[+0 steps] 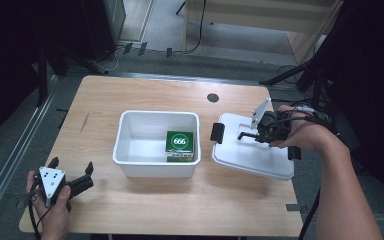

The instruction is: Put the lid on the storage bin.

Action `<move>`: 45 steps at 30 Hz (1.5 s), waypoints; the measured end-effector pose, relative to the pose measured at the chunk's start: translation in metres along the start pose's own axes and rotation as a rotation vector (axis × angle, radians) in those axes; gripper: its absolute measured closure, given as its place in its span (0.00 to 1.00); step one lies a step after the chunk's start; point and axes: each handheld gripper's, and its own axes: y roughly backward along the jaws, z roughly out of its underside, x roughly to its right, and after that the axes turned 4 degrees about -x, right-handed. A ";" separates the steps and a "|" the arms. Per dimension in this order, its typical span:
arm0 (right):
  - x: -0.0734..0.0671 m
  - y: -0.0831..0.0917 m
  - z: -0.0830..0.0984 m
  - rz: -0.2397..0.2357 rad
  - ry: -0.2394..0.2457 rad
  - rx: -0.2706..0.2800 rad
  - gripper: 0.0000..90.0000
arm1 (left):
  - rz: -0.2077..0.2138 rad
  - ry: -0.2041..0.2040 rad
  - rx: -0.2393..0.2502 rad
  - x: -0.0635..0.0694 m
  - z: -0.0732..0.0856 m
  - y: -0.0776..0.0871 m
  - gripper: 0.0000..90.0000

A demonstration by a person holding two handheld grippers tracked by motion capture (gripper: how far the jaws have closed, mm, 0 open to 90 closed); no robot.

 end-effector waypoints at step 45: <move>0.000 0.053 -0.056 0.018 0.062 0.050 0.95 | 0.002 0.002 -0.003 0.000 0.000 0.000 0.00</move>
